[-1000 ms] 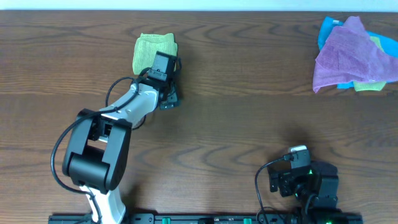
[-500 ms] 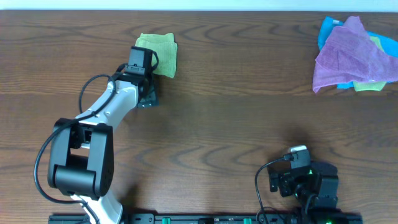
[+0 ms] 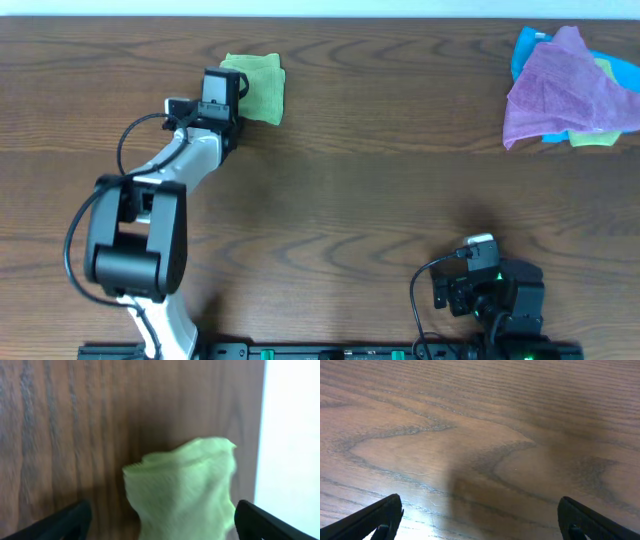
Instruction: Fold the cloth
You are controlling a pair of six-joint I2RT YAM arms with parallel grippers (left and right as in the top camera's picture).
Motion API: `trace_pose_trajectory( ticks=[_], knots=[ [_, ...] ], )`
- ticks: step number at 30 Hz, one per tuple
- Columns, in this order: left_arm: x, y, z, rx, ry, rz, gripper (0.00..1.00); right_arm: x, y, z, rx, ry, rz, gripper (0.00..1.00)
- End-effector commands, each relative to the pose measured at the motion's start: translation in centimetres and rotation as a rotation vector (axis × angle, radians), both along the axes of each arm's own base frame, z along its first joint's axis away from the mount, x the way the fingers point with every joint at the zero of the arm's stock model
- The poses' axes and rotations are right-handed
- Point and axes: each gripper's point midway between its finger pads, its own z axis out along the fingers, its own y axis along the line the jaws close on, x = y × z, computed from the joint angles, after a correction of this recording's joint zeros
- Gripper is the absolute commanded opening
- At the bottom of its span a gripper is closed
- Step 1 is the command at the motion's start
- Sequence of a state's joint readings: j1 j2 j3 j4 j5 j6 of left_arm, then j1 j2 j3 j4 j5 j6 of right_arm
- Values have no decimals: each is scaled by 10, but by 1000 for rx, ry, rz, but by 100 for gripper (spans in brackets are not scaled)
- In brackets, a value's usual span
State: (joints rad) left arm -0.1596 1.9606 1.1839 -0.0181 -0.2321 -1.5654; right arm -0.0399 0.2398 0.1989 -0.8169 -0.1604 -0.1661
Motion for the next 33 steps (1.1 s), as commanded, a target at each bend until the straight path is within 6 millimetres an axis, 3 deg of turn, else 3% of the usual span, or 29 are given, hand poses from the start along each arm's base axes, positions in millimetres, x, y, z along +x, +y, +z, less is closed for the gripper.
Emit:
trace_pose_trajectory(
  ticks=[1,3,7,11,15,20,27,29,33],
  knots=[
    [2,6,-13,14,16,-7,90,-2,3,-5,-4,6,20,99],
    [2,6,-14,14,16,-7,88,-2,3,-5,-4,6,20,99],
    [3,10,-18,14,18,0,66,-2,3,-5,-4,6,20,99],
    [9,9,-23,12,0,1,63,-2,3,-5,-4,6,20,99],
    [13,5,-30,-7,-11,-13,47,-2,3,-5,-4,6,20,99],
    [10,1,-42,-23,18,-29,55,-2,3,-5,-4,6,20,99],
    [7,-15,-46,-91,42,-86,56,-2,3,-5,-4,6,20,99],
    [2,-16,-50,-96,66,-91,51,-2,3,-5,-4,6,20,99],
    [-3,-11,-55,-68,95,-83,32,-2,3,-5,-4,6,20,99]
  ],
)
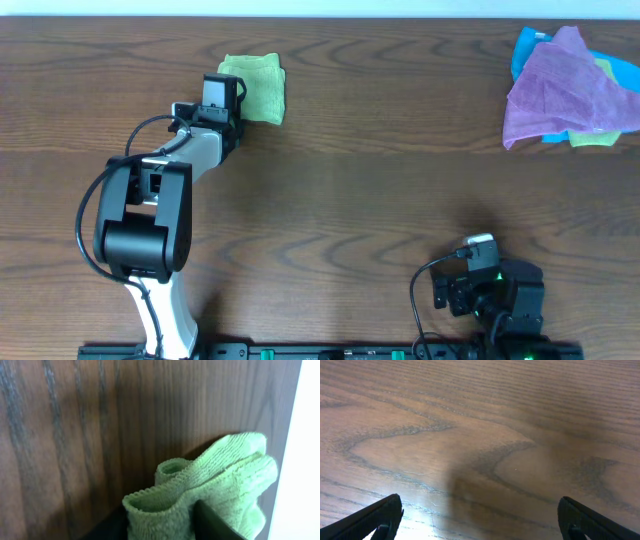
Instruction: Fold the cloth
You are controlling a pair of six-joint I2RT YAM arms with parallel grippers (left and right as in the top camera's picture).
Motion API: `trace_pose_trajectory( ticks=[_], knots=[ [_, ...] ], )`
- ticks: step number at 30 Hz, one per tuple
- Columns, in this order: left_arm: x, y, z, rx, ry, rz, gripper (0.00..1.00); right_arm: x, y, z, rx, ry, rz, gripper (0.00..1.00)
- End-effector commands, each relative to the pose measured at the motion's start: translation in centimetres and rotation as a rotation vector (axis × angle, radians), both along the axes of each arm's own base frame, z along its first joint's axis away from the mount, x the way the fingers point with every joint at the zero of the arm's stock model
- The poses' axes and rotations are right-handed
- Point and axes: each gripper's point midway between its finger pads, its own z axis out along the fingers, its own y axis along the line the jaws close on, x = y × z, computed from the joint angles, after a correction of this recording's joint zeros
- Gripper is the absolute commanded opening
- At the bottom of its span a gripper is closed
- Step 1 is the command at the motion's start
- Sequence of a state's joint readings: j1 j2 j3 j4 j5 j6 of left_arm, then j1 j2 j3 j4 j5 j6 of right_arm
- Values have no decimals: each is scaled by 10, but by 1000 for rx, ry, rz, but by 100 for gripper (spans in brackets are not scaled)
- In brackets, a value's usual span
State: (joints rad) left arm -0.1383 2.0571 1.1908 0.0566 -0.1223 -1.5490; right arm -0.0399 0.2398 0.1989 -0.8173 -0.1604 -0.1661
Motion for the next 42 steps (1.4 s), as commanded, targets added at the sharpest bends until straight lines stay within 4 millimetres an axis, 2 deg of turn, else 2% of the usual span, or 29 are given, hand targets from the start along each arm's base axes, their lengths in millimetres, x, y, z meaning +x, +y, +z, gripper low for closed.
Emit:
trace_pose_trajectory(
  ticks=[1,2,3,10,13,16,19,23,26,30,34,35,36,37,42],
  knots=[
    [-11,0,-20,13,63,-27,23,-2,3,-5,-4,5,20,99],
    [-11,0,-21,16,64,-25,13,-2,3,-5,-4,5,20,99],
    [-11,0,-21,16,65,-24,9,-2,3,-5,-4,5,20,99],
    [-7,2,-19,21,45,-17,8,-2,3,-5,-4,5,20,99],
    [9,7,-5,40,-40,5,6,-2,3,-5,-4,5,20,99],
    [40,11,29,118,-218,-43,6,-2,3,-5,-4,5,20,99],
    [50,10,43,152,-284,-70,6,-2,3,-5,-4,5,20,99],
    [50,10,43,169,-278,-89,8,-2,3,-5,-4,5,20,99],
    [43,11,33,180,-228,-96,14,-2,3,-5,-4,5,20,99],
    [37,15,26,211,-185,-101,13,-2,3,-5,-4,5,20,99],
    [36,22,27,280,-175,-107,29,-2,3,-5,-4,5,20,99],
    [36,25,28,300,-172,-106,46,-2,3,-5,-4,5,20,99],
    [35,27,28,317,-169,-101,74,-2,3,-5,-4,5,20,99],
    [35,29,28,330,-167,-96,95,-2,3,-5,-4,6,20,99],
    [36,33,32,348,-177,-82,95,-2,3,-5,-4,5,20,99]
  ],
)
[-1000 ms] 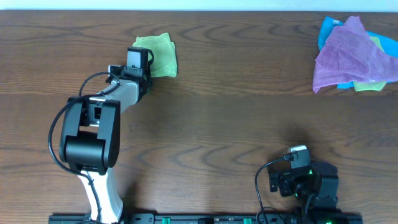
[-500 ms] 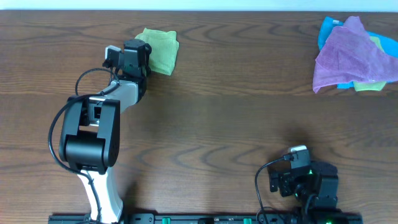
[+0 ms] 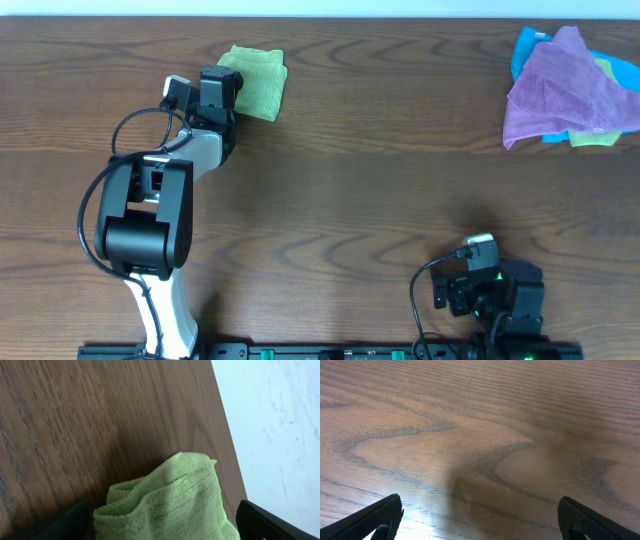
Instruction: Fold the cloth
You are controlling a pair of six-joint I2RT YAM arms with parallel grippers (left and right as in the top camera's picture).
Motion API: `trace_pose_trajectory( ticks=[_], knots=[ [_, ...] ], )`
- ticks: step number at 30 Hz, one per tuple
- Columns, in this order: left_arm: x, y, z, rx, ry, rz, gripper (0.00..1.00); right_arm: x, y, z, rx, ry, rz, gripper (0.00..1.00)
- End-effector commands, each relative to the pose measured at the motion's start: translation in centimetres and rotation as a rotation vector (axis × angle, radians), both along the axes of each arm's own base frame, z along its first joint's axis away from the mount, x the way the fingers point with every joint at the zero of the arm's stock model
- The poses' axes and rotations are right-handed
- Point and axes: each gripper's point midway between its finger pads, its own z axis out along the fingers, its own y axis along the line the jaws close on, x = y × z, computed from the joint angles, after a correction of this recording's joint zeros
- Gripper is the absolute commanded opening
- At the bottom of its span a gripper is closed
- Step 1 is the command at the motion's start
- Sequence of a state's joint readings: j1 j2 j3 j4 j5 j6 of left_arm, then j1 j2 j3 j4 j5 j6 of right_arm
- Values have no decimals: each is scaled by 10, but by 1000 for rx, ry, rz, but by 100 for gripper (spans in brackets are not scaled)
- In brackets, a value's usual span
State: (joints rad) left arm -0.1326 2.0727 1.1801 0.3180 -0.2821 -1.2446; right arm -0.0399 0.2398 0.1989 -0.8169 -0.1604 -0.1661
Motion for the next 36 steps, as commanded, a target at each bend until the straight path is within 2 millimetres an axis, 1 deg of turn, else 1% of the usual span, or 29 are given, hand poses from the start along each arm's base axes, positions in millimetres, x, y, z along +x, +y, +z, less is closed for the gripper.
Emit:
trace_pose_trajectory(
  ticks=[1,4,7,9,12,15,18,21,24,29,32,34,35,36],
  knots=[
    [0,6,-4,43,8,6,95,-2,3,-5,-4,6,20,99],
    [3,-1,0,30,-8,-13,95,-2,3,-5,-4,6,20,99],
    [1,-12,0,3,-7,-21,95,-2,3,-5,-4,6,20,99],
    [-6,-23,-9,-37,33,-20,95,-2,3,-5,-4,6,20,99],
    [-26,-38,-31,-89,143,-21,95,-2,3,-5,-4,6,20,99],
    [-35,-44,-38,-91,189,-33,95,-2,3,-5,-4,5,20,99],
    [-35,-43,-39,-88,190,-32,95,-2,3,-5,-4,6,20,99],
    [-36,-41,-44,-79,198,-22,95,-2,3,-5,-4,6,20,99],
    [-31,-40,-52,-76,180,-17,95,-2,3,-5,-4,6,20,99],
    [-14,-43,-66,-117,111,10,95,-2,3,-5,-4,6,20,99],
    [-9,-43,-71,-127,105,25,95,-2,3,-5,-4,6,20,99],
    [-2,-45,-71,-131,95,24,100,-2,3,-5,-4,6,20,99],
    [1,-46,-72,-134,93,21,100,-2,3,-5,-4,6,20,99],
    [4,-48,-73,-139,89,18,90,-2,3,-5,-4,6,20,99]
  ],
)
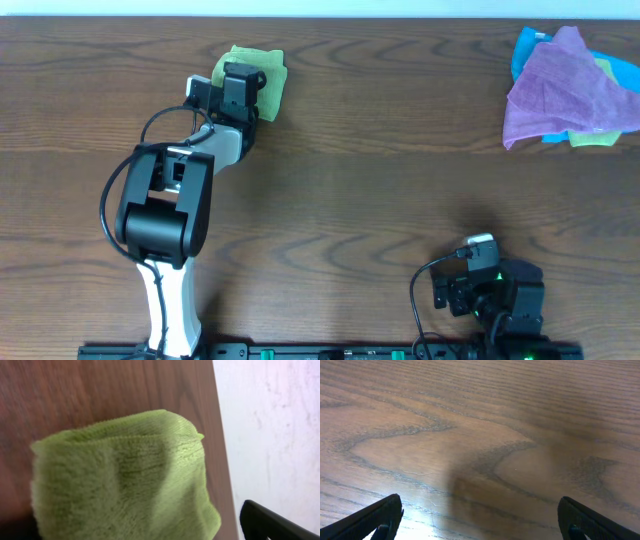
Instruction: Fold the cloth
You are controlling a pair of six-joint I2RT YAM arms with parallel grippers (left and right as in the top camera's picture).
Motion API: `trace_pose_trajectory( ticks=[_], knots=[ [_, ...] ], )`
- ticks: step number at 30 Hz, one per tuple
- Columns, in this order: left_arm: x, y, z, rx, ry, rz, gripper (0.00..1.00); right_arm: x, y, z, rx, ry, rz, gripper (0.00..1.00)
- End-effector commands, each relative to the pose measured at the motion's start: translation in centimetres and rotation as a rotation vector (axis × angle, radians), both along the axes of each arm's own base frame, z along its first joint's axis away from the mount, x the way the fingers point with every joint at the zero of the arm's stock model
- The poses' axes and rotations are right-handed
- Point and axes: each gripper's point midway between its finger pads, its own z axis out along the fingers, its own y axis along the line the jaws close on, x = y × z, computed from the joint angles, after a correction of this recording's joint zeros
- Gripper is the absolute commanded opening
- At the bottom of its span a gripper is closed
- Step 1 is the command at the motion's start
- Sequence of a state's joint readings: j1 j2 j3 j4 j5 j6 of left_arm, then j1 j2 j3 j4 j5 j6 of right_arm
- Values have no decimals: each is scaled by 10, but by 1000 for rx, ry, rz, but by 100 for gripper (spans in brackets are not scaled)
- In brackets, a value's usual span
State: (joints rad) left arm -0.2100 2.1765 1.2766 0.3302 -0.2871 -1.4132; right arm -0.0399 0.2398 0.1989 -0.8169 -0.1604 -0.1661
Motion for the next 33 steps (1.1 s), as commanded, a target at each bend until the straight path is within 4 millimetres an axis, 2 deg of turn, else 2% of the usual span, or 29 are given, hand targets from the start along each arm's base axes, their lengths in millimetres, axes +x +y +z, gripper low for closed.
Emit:
trace_pose_trajectory(
  ticks=[1,2,3,4,5,6,7,8,11,14,20,23,28,29,30,31,33],
  knots=[
    [-13,-3,-60,-17,127,-12,83,-2,3,-5,-4,6,20,99],
    [-11,-5,-61,-31,124,-11,74,-2,3,-5,-4,6,20,99],
    [-9,-6,-62,-43,122,-2,58,-2,3,-5,-4,6,20,99],
    [-8,-6,-63,-51,119,5,37,-2,3,-5,-4,6,20,99],
    [-8,-6,-63,-53,119,8,27,-2,3,-5,-4,6,20,99],
    [-8,-5,-63,-54,119,11,23,-2,3,-5,-4,6,20,99],
    [-8,-4,-63,-54,119,13,13,-2,3,-5,-4,6,20,99],
    [-8,-3,-63,-54,119,15,9,-2,3,-5,-4,5,20,99],
    [-7,2,-62,-56,116,24,6,-2,3,-5,-4,6,20,99],
    [-5,14,-52,-57,105,46,6,-2,3,-5,-4,6,20,99],
    [-9,63,-32,-57,122,130,6,-2,3,-5,-4,5,20,99],
    [-10,80,-30,-50,128,154,6,-2,3,-5,-4,6,20,99],
    [-12,96,-32,-52,136,184,10,-2,3,-5,-4,6,20,99],
    [-12,97,-32,-52,136,185,17,-2,3,-5,-4,6,20,99],
    [-12,97,-32,-52,135,186,29,-2,3,-5,-4,6,20,99],
    [-12,97,-32,-52,136,185,54,-2,3,-5,-4,6,20,99],
    [-13,96,-33,-54,141,182,91,-2,3,-5,-4,6,20,99]
  ],
)
